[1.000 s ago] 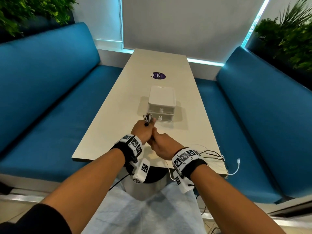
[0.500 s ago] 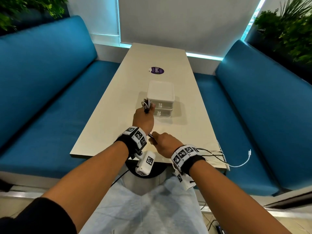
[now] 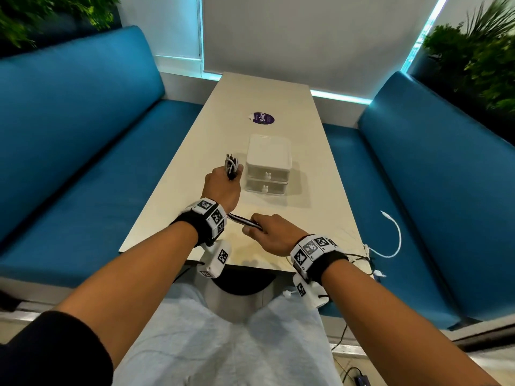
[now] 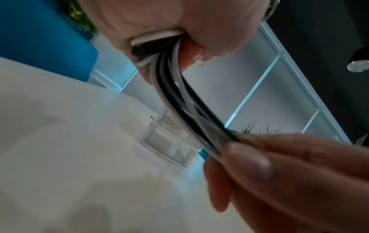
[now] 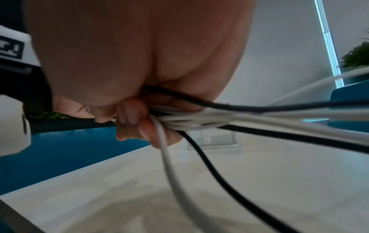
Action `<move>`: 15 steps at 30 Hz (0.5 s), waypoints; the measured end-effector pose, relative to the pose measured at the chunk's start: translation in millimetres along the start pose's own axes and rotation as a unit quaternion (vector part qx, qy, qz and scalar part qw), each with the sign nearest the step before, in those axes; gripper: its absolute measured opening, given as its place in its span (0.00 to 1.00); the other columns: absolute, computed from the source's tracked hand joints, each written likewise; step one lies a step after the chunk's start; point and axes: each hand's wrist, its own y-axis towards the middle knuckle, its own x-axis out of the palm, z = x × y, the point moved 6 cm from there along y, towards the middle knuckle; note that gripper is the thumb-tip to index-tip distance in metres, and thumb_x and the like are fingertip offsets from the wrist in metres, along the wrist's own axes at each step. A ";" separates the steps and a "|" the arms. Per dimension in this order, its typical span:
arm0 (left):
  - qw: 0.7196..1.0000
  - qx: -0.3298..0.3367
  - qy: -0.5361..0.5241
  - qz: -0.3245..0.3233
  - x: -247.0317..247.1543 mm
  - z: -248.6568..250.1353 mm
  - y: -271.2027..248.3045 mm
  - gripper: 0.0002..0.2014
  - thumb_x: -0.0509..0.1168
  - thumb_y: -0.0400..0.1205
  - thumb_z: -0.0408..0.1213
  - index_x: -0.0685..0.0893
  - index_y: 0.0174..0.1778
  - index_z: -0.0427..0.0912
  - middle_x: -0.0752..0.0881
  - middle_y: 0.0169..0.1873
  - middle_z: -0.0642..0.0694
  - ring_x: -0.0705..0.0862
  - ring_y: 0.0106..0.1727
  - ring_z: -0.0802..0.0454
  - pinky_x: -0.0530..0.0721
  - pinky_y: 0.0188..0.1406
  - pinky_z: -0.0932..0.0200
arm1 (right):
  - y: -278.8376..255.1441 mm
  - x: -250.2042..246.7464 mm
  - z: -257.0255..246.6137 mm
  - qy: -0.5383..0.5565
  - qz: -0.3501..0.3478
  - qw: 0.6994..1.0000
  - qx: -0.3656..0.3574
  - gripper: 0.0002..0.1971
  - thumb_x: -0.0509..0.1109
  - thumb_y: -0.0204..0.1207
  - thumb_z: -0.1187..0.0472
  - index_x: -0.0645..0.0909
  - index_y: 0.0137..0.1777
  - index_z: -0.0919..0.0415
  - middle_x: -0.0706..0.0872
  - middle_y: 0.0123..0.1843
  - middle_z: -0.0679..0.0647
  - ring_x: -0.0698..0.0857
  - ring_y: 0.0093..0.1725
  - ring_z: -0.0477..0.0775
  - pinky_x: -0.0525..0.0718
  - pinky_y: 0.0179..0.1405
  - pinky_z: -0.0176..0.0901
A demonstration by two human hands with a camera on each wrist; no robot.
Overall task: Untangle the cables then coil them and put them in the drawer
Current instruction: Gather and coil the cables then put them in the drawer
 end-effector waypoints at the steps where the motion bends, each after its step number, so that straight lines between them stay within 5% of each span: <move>1: 1.000 0.008 0.025 -0.011 -1.3 -0.6 -0.6 0.20 0.57 0.87 0.53 0.80 0.39 0.42 0.83 0.36 0.40 0.78 0.37 0.40 0.72 0.39 0.57 | -0.3 1.0 -0.7 0.003 -0.010 1.000 0.000 0.16 0.57 0.85 0.42 0.73 0.44 0.54 0.80 0.35 0.52 0.78 0.34 0.53 0.69 0.33 0.47; 6: 0.991 0.014 0.116 -0.060 -11.5 -16.8 -1.8 0.17 0.56 0.88 0.51 0.78 0.40 0.44 0.81 0.38 0.41 0.75 0.29 0.52 0.70 0.33 0.58 | -8.2 8.5 22.7 -0.032 -0.091 0.994 0.049 0.20 0.56 0.86 0.43 0.80 0.49 0.58 0.83 0.40 0.53 0.81 0.36 0.54 0.76 0.41 0.45; 9: 0.979 0.029 0.163 -0.118 -0.5 -25.4 -10.3 0.18 0.57 0.87 0.51 0.80 0.38 0.44 0.84 0.40 0.38 0.78 0.31 0.48 0.71 0.32 0.57 | -6.2 2.6 29.7 -0.086 -0.075 0.992 0.053 0.21 0.55 0.87 0.42 0.79 0.48 0.57 0.82 0.41 0.55 0.80 0.43 0.59 0.75 0.43 0.48; 12: 0.953 0.051 0.230 -0.192 15.5 -29.6 -21.1 0.28 0.58 0.82 0.64 0.84 0.43 0.39 0.84 0.38 0.38 0.81 0.37 0.41 0.78 0.38 0.54 | -0.7 -3.4 32.0 -0.100 -0.058 0.992 0.056 0.22 0.56 0.87 0.43 0.81 0.50 0.60 0.84 0.43 0.58 0.80 0.43 0.59 0.73 0.41 0.48; 15: 0.930 0.080 0.267 -0.240 22.7 -30.4 -32.3 0.33 0.58 0.74 0.75 0.78 0.34 0.43 0.81 0.30 0.42 0.80 0.35 0.43 0.75 0.33 0.53 | 1.9 -7.4 34.9 -0.103 -0.067 0.991 0.059 0.22 0.57 0.86 0.43 0.81 0.49 0.62 0.84 0.44 0.58 0.79 0.43 0.59 0.72 0.41 0.48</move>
